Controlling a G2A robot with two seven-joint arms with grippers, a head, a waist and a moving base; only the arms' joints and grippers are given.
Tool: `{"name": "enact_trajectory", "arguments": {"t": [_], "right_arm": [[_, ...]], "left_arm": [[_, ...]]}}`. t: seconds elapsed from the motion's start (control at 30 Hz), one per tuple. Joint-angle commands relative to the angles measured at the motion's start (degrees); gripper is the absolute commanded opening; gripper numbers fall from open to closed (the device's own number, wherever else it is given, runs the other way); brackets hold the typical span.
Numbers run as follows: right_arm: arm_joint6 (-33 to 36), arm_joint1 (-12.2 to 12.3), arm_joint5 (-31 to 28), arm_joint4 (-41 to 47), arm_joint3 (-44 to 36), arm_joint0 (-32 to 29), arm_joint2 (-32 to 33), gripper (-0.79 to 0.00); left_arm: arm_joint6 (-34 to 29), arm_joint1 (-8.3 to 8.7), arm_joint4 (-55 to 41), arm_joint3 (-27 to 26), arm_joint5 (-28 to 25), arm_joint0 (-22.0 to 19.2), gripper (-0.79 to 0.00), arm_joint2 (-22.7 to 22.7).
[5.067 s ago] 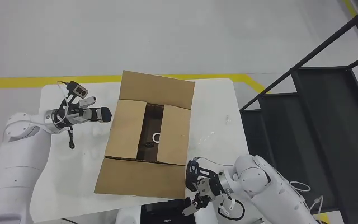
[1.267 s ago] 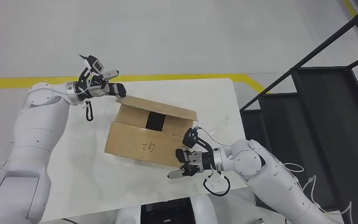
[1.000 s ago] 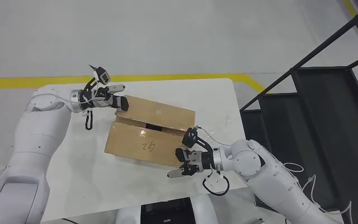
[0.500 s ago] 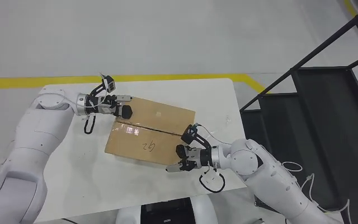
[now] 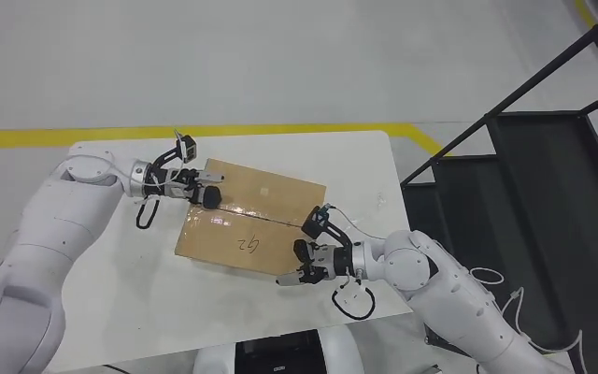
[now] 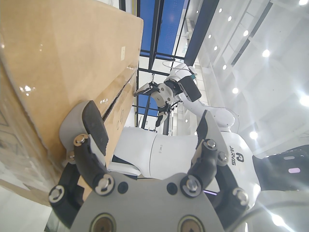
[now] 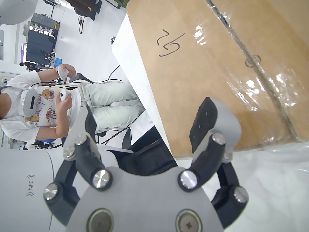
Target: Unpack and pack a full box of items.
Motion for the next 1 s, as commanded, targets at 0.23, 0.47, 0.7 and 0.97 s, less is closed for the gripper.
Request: {"name": "enact_trajectory", "arguments": {"t": [0.23, 0.47, 0.7, 0.97], "right_arm": [[-0.4, 0.0, 0.0, 0.1, 0.2, 0.1, 0.1, 0.0], [-0.6, 0.1, 0.1, 0.3, 0.4, 0.1, 0.5, 0.0], [-1.0, 0.4, -0.2, 1.6, 0.6, -0.5, 2.2, 0.0], [-2.9, 1.6, -1.0, 5.9, 2.0, -3.0, 10.4, 0.0]], "left_arm": [[0.0, 3.14, -4.2, -3.8, 0.0, -1.2, 0.0, 3.1], [0.0, 5.19, -0.6, -5.1, 0.0, -1.8, 0.0, 4.4], [0.0, 5.85, -1.2, -6.7, 0.0, -1.1, 0.0, 3.2], [0.0, 5.85, -1.2, -6.7, 0.0, -1.1, 0.0, 3.2]]}}
